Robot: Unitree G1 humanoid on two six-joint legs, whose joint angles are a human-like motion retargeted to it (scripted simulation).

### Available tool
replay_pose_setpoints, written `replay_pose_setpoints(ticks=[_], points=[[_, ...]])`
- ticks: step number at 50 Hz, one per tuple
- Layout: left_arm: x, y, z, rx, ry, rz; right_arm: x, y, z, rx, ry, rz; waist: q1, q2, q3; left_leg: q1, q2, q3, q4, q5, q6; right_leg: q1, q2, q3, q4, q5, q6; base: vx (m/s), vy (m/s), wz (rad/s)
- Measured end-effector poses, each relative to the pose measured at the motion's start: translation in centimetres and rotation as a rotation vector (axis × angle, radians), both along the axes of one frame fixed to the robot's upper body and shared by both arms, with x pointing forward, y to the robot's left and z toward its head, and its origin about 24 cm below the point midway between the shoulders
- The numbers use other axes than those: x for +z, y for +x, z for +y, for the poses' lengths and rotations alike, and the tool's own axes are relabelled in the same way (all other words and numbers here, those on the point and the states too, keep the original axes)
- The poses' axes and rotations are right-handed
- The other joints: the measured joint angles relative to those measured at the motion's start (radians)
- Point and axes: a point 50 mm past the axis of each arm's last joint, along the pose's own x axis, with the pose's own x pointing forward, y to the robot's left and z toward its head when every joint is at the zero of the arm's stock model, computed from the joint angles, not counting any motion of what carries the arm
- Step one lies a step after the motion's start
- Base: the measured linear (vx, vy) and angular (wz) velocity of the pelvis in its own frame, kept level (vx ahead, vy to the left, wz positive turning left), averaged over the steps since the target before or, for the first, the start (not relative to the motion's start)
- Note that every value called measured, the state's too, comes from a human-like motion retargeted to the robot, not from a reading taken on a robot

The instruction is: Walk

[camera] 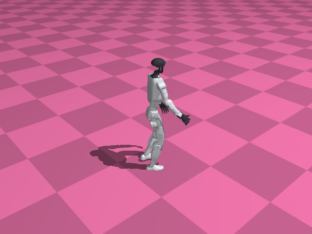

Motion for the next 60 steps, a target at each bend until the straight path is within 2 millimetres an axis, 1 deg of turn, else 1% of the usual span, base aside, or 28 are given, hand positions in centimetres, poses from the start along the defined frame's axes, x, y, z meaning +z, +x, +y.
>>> replay_pose_setpoints(ticks=[2,3,4,7,9,11,16,18,20,23,25,27,32,37,40,42,47,49,56,60], points=[[-0.4,-0.6,-0.1,0.003,-0.004,0.026,0.3,0.4,0.8,0.025,0.020,-0.024,0.002,0.003,-0.002,0.005,-0.023,-0.009,-0.091,0.025,-0.007,0.003,-0.006,-0.010,0.022,-0.018,0.004,0.16,0.03,0.31],[-0.5,-0.7,-0.1,0.004,-0.007,0.038,0.5,0.6,1.1,0.040,0.030,-0.033,-0.009,-0.015,0.003,0.045,-0.068,-0.008,-0.194,0.069,-0.005,0.017,-0.032,-0.013,0.013,-0.023,0.009,0.17,0.04,0.43],[-0.7,-1.0,-0.2,0.002,-0.013,0.058,0.3,0.5,1.5,0.055,0.040,-0.029,-0.013,-0.018,0.004,0.061,-0.085,-0.011,-0.234,0.085,-0.005,0.022,-0.042,-0.016,0.020,-0.032,0.012,0.15,0.05,0.37],[-1.5,-2.4,-0.7,-0.009,-0.034,0.128,-0.7,-0.7,2.5,0.096,0.064,0.024,-0.017,-0.010,-0.001,0.091,-0.102,-0.023,-0.275,0.091,-0.001,0.030,-0.051,-0.025,0.051,-0.060,0.014,0.13,0.07,0.24],[-1.9,-3.1,-1.1,-0.020,-0.051,0.171,-1.9,-2.1,3.0,0.117,0.077,0.093,-0.020,-0.007,-0.002,0.121,-0.118,-0.029,-0.313,0.092,0.006,0.044,-0.062,-0.034,0.058,-0.074,0.017,0.13,0.07,0.32],[-2.2,-3.7,-1.5,-0.033,-0.069,0.207,-3.2,-4.1,3.2,0.130,0.088,0.180,-0.020,-0.003,0.000,0.152,-0.134,-0.038,-0.352,0.096,0.010,0.061,-0.075,-0.044,0.063,-0.083,0.020,0.12,0.08,0.39],[-2.7,-4.6,-2.6,-0.063,-0.116,0.265,-6.3,-10.0,3.0,0.126,0.111,0.428,-0.010,0.010,0.013,0.221,-0.173,-0.067,-0.442,0.115,0.013,0.099,-0.105,-0.076,0.075,-0.102,0.019,0.11,0.08,0.45],[-2.8,-4.8,-2.8,-0.070,-0.130,0.274,-7.1,-12.3,2.7,0.115,0.121,0.511,-0.003,0.014,0.020,0.242,-0.188,-0.081,-0.474,0.122,0.014,0.109,-0.116,-0.087,0.082,-0.109,0.018,0.08,0.08,0.47],[-2.8,-4.8,-3.0,-0.073,-0.141,0.280,-7.6,-14.0,2.5,0.101,0.130,0.569,0.004,0.018,0.025,0.258,-0.201,-0.095,-0.500,0.129,0.014,0.116,-0.127,-0.098,0.089,-0.117,0.017,0.06,0.08,0.45],[-2.8,-4.9,-3.0,-0.072,-0.150,0.282,-7.9,-15.2,2.0,0.083,0.132,0.601,0.018,0.022,0.032,0.273,-0.218,-0.113,-0.528,0.137,0.014,0.121,-0.141,-0.109,0.101,-0.126,0.016,0.04,0.08,0.37],[-2.8,-4.9,-2.9,-0.067,-0.149,0.282,-7.9,-15.3,2.0,0.075,0.131,0.597,0.028,0.023,0.035,0.279,-0.228,-0.123,-0.541,0.143,0.015,0.121,-0.150,-0.113,0.108,-0.131,0.017,0.02,0.08,0.28],[-2.9,-5.1,-2.8,-0.066,-0.145,0.285,-7.7,-14.5,2.0,0.075,0.124,0.559,0.036,0.023,0.037,0.283,-0.236,-0.131,-0.552,0.149,0.018,0.119,-0.157,-0.113,0.116,-0.134,0.019,0.00,0.08,0.19],[-2.9,-5.2,-2.8,-0.071,-0.137,0.282,-6.5,-10.8,2.5,0.112,0.090,0.416,0.046,0.017,0.044,0.299,-0.256,-0.145,-0.592,0.170,0.033,0.105,-0.170,-0.097,0.138,-0.140,0.025,-0.01,0.07,0.07],[-2.8,-5.1,-3.0,-0.089,-0.133,0.270,-4.9,-7.0,3.7,0.184,0.074,0.278,0.044,0.004,0.053,0.326,-0.277,-0.157,-0.651,0.203,0.050,0.086,-0.178,-0.065,0.167,-0.154,0.023,-0.01,0.03,0.01],[-2.7,-4.9,-2.9,-0.099,-0.125,0.255,-4.1,-5.6,4.6,0.223,0.075,0.227,0.039,-0.005,0.060,0.344,-0.288,-0.164,-0.689,0.226,0.058,0.075,-0.181,-0.044,0.183,-0.164,0.020,0.00,0.00,0.00],[-2.6,-4.6,-2.9,-0.105,-0.122,0.243,-3.9,-5.2,4.8,0.238,0.077,0.215,0.036,-0.011,0.064,0.354,-0.293,-0.169,-0.713,0.241,0.061,0.067,-0.181,-0.031,0.193,-0.169,0.017,0.00,0.00,0.00],[-2.2,-3.7,-2.8,-0.114,-0.118,0.215,-3.8,-4.9,5.3,0.248,0.088,0.213,0.024,-0.019,0.074,0.373,-0.299,-0.182,-0.765,0.279,0.066,0.050,-0.173,-0.001,0.211,-0.173,0.012,0.00,0.00,0.00],[-2.1,-3.3,-2.8,-0.115,-0.118,0.207,-4.1,-5.3,5.2,0.236,0.095,0.232,0.017,-0.020,0.078,0.376,-0.299,-0.188,-0.782,0.293,0.065,0.043,-0.167,0.011,0.214,-0.172,0.009,0.00,0.00,0.00],[-1.7,-1.8,-2.8,-0.102,-0.116,0.181,-5.7,-8.5,3.7,0.142,0.100,0.351,-0.006,-0.012,0.100,0.372,-0.290,-0.220,-0.811,0.326,0.058,0.018,-0.134,0.055,0.222,-0.162,0.000,-0.02,-0.02,0.08],[-1.7,-1.6,-3.2,-0.104,-0.127,0.196,-6.4,-10.4,3.1,0.106,0.104,0.416,-0.019,-0.007,0.115,0.356,-0.285,-0.244,-0.809,0.340,0.050,0.001,-0.112,0.082,0.227,-0.155,-0.005,-0.06,-0.06,0.26]])
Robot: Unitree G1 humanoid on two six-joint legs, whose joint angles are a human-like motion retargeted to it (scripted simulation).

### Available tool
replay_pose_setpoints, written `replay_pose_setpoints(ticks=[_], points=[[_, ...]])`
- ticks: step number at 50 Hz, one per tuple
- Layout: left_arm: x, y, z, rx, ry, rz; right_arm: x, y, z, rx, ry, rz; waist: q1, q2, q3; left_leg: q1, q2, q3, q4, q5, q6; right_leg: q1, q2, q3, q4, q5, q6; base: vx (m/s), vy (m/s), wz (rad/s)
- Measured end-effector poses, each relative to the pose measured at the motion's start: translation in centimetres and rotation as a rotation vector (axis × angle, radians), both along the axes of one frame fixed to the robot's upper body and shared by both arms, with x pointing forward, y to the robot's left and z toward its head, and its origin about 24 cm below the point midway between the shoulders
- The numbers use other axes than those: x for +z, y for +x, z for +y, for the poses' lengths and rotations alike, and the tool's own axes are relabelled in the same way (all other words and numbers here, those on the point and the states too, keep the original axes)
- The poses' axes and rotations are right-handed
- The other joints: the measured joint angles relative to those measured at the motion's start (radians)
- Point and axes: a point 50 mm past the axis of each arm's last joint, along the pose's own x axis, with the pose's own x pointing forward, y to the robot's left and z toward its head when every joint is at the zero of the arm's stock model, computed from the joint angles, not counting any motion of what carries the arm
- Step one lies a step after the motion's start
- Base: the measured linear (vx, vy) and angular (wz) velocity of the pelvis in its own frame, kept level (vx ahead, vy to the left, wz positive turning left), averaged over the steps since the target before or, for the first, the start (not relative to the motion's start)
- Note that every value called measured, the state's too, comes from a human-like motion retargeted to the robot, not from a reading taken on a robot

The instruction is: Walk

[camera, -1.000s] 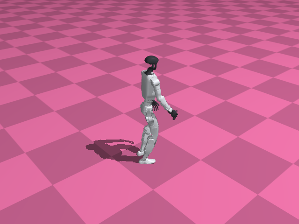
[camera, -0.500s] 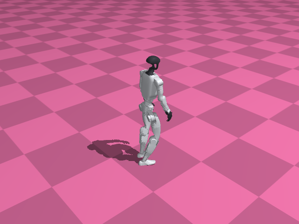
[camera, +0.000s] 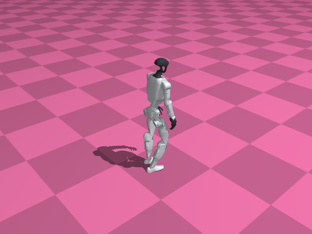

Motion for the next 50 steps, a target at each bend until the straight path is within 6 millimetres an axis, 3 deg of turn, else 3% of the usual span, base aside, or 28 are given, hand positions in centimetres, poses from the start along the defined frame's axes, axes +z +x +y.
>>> replay_pose_setpoints(ticks=[8,17,22,27,33,40,45,50], points=[[-0.3,-0.3,-0.6,-0.022,-0.024,0.058,-1.0,-3.0,-0.3,0.013,0.015,0.111,-0.009,0.013,0.023,-0.069,0.010,-0.070,0.044,0.024,-0.025,-0.030,0.037,0.025,-0.016,0.024,-0.019,-0.10,-0.08,0.40],[0.1,1.0,-1.6,-0.056,-0.020,0.008,-1.3,-4.4,-0.3,0.052,0.016,0.157,0.030,0.050,0.034,-0.221,0.012,-0.176,0.164,0.025,-0.100,-0.047,0.052,-0.074,-0.085,0.069,-0.057,-0.13,-0.08,0.82],[0.0,0.9,-1.4,-0.061,0.024,-0.002,-1.3,-4.6,-1.1,0.039,-0.020,0.158,0.035,0.065,0.022,-0.349,0.052,-0.048,0.278,-0.050,-0.096,-0.046,0.031,-0.216,-0.151,0.095,-0.059,-0.10,-0.03,1.50],[-0.3,0.0,0.1,-0.011,0.086,0.033,-0.8,-3.3,-1.9,0.021,-0.048,0.119,0.025,0.067,-0.008,-0.452,0.161,0.182,0.507,-0.196,-0.056,-0.026,0.028,-0.387,-0.252,0.126,-0.041,-0.07,0.00,1.60],[-0.7,-1.6,2.8,0.103,0.138,0.101,-0.2,-1.4,-1.7,0.028,-0.033,0.067,0.002,0.088,-0.045,-0.476,0.437,0.458,0.861,-0.370,-0.006,0.038,0.100,-0.599,-0.434,0.188,-0.029,-0.06,0.02,1.45],[-0.7,-3.0,4.7,0.201,0.168,0.144,0.4,0.7,-1.2,0.042,-0.024,0.003,-0.046,0.148,-0.073,-0.409,0.728,0.684,1.023,-0.401,-0.015,0.136,0.228,-0.855,-0.633,0.278,-0.029,-0.05,0.06,1.55],[-0.9,-3.4,4.5,0.215,0.155,0.147,0.8,1.6,-1.2,0.044,-0.030,-0.025,-0.069,0.186,-0.061,-0.375,0.753,0.738,0.961,-0.380,-0.060,0.184,0.252,-0.997,-0.636,0.288,-0.024,0.01,0.13,1.48],[-1.1,-3.4,3.6,0.203,0.132,0.143,0.8,1.5,-1.6,0.024,-0.041,-0.027,-0.063,0.202,-0.054,-0.376,0.682,0.681,0.872,-0.387,-0.075,0.227,0.244,-1.083,-0.633,0.306,-0.027,0.06,0.17,1.34]])
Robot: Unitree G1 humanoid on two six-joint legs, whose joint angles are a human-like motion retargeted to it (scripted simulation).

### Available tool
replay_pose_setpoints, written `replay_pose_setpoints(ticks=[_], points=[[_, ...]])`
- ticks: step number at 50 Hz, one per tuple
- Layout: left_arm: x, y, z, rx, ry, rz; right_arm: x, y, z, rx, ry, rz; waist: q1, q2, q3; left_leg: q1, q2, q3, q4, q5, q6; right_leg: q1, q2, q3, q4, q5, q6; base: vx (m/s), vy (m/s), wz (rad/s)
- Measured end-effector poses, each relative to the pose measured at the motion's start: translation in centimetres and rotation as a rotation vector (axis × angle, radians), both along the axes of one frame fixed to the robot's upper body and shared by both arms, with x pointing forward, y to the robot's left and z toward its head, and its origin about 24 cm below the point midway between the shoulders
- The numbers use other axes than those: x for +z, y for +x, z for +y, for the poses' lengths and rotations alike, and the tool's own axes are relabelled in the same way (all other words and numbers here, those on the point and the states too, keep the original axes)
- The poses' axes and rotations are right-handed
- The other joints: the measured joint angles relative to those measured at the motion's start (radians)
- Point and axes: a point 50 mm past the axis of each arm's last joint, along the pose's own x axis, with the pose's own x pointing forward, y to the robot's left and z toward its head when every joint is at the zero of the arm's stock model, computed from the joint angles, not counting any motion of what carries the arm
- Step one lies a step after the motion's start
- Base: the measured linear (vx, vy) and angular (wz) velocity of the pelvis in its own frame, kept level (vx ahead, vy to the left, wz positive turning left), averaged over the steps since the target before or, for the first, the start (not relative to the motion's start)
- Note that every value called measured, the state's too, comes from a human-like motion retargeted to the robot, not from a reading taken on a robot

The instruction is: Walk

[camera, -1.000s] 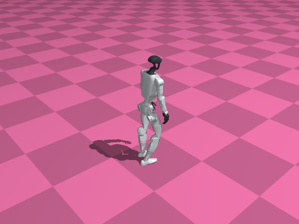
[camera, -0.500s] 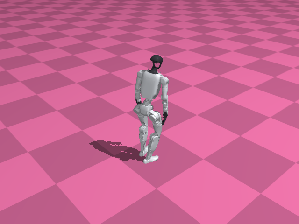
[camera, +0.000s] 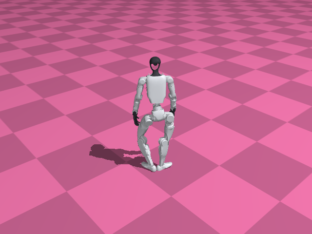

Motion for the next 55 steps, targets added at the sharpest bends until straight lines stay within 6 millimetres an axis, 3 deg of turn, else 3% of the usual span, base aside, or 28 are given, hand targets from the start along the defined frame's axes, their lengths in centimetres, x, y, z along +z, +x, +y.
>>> replay_pose_setpoints(ticks=[3,5,12,17,23,30,38,47,55], points=[[0.0,0.4,-0.6,-0.003,-0.013,-0.016,0.0,-0.3,-0.4,-0.017,-0.008,0.005,0.002,0.010,0.010,-0.002,-0.061,-0.071,-0.049,0.000,0.005,0.029,-0.009,-0.010,0.003,-0.004,-0.025,0.08,0.18,1.47],[0.1,1.1,-1.0,0.000,-0.026,-0.037,0.0,-0.3,-1.0,-0.031,-0.015,0.006,-0.013,0.010,0.043,0.037,-0.136,-0.122,-0.118,0.011,0.017,0.047,-0.062,0.032,0.098,-0.088,-0.067,0.08,0.17,1.80],[0.5,2.4,-1.9,0.024,-0.055,-0.099,-0.2,-1.2,-1.3,-0.041,-0.007,0.028,-0.065,0.015,0.141,0.134,-0.299,-0.322,-0.157,-0.018,0.049,-0.046,-0.283,0.442,0.713,-0.375,-0.134,0.13,0.21,1.85],[0.6,2.7,-2.1,0.076,-0.071,-0.122,-0.2,-0.9,-1.1,-0.024,0.003,0.018,-0.123,-0.071,0.190,0.236,-0.490,-0.401,-0.258,0.002,0.085,-0.187,-0.383,0.684,0.932,-0.430,-0.092,0.14,0.18,1.52],[0.1,1.6,-2.5,0.110,-0.082,-0.100,-0.1,-0.4,-0.5,-0.017,-0.002,-0.001,-0.167,-0.115,0.210,0.350,-0.596,-0.484,-0.414,0.048,0.100,-0.301,-0.348,0.822,0.822,-0.343,-0.004,0.20,0.13,0.88],[-0.2,0.5,-2.3,0.109,-0.076,-0.063,0.1,-0.1,-0.7,-0.033,-0.014,-0.009,-0.161,-0.095,0.196,0.422,-0.591,-0.526,-0.519,0.059,0.100,-0.366,-0.245,0.859,0.488,-0.167,0.078,0.22,0.06,0.19],[-0.5,-0.1,-2.8,0.098,-0.096,-0.043,-0.2,-0.9,-1.2,-0.074,-0.007,0.014,-0.140,-0.102,0.164,0.467,-0.590,-0.536,-0.483,0.005,0.086,-0.393,-0.241,0.834,0.345,-0.075,0.113,0.26,-0.05,0.00],[-0.4,0.1,-2.9,0.165,-0.120,-0.059,-0.5,-1.9,-1.7,-0.129,0.000,0.040,-0.133,-0.071,0.128,0.532,-0.514,-0.530,-0.349,0.007,0.011,-0.310,-0.201,0.811,0.393,-0.023,0.078,0.39,-0.14,0.00],[-0.2,0.6,-2.4,0.252,-0.142,-0.099,-0.4,-1.8,-1.6,-0.139,0.005,0.020,-0.107,0.038,0.137,0.403,-0.338,-0.629,0.184,0.213,-0.162,-0.169,0.015,0.842,0.360,-0.060,-0.014,0.38,-0.14,-0.36]])
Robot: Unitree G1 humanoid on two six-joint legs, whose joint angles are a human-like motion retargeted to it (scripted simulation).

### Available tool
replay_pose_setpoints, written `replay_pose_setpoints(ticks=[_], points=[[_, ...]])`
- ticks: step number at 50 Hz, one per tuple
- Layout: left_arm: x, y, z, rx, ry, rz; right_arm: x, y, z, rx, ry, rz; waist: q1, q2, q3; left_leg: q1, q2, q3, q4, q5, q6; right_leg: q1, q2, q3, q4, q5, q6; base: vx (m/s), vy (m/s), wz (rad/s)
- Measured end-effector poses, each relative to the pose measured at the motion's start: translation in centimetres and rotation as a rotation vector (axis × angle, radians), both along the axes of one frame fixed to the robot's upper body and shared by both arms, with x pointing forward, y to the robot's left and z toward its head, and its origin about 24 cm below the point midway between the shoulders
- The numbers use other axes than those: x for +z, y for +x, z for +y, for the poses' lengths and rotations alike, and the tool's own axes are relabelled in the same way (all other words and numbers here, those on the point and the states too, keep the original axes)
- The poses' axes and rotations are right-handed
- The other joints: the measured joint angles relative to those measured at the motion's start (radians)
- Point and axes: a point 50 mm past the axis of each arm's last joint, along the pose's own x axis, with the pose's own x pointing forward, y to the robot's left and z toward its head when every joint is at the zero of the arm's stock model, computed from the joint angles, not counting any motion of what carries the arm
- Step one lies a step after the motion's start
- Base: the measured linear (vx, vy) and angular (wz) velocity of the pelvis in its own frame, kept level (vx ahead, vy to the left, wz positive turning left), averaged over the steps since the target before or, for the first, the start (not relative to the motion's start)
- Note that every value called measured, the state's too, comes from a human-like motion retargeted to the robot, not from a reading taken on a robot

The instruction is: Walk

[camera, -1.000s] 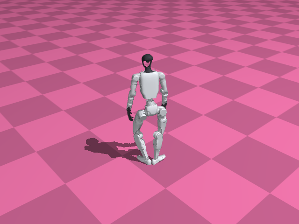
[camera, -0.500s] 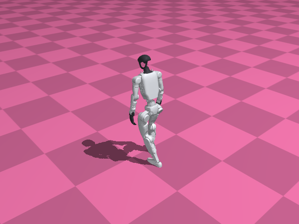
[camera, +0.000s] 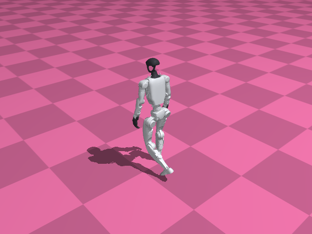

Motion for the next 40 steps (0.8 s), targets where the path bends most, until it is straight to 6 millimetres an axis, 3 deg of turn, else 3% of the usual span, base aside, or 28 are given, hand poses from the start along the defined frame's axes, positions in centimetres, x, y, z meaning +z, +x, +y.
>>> replay_pose_setpoints(ticks=[3,8,10,14,20,22,32,40], points=[[0.4,1.1,0.1,0.003,0.007,-0.038,0.2,0.3,-0.3,-0.010,-0.011,-0.016,0.015,0.028,0.007,-0.091,0.088,0.001,0.192,0.016,0.014,0.063,0.068,0.018,-0.049,0.000,-0.019,0.35,-0.09,-0.28],[1.0,2.5,0.1,-0.008,0.026,-0.086,0.3,0.6,-0.5,-0.022,-0.024,-0.026,0.042,0.025,0.022,-0.239,0.174,0.022,0.289,-0.133,0.108,0.172,0.111,0.063,-0.110,-0.021,-0.022,0.35,-0.08,-0.29],[1.3,3.4,0.5,-0.012,0.039,-0.104,0.6,1.3,-0.4,-0.023,-0.020,-0.041,0.042,-0.021,0.038,-0.284,0.142,0.050,0.224,-0.182,0.146,0.234,0.082,0.087,-0.162,-0.026,-0.015,0.36,-0.08,-0.20],[1.2,3.2,0.4,-0.036,0.050,-0.084,0.6,1.7,0.1,-0.009,-0.006,-0.049,0.045,-0.062,0.051,-0.361,0.085,0.069,0.007,-0.206,0.155,0.300,0.051,0.128,-0.183,-0.064,-0.004,0.37,-0.07,-0.28],[0.5,1.8,0.0,-0.102,0.063,-0.010,0.4,1.1,0.6,0.034,0.000,-0.032,0.024,-0.100,0.041,-0.431,-0.017,0.057,-0.392,-0.087,0.119,0.339,0.007,0.164,-0.161,-0.126,0.002,0.36,-0.04,-0.19],[0.5,1.8,-0.1,-0.126,0.066,0.003,0.4,1.0,0.4,0.043,-0.006,-0.028,0.008,-0.130,0.019,-0.388,-0.073,0.073,-0.609,0.013,0.117,0.323,-0.032,0.172,-0.131,-0.159,0.003,0.36,0.00,-0.12],[0.5,1.8,0.1,-0.166,0.085,0.028,0.0,0.0,0.1,-0.015,-0.025,-0.015,-0.011,-0.176,-0.018,-0.364,-0.134,0.092,-0.610,0.100,0.145,0.298,-0.112,0.235,0.093,-0.287,0.025,0.37,0.07,-0.35],[1.3,3.5,0.6,-0.141,0.096,-0.032,0.1,0.1,-0.3,-0.052,-0.042,-0.028,-0.031,-0.240,-0.043,-0.242,-0.253,0.138,-0.708,0.072,0.225,0.231,-0.273,0.242,0.368,-0.250,0.092,0.36,0.14,-0.22]])
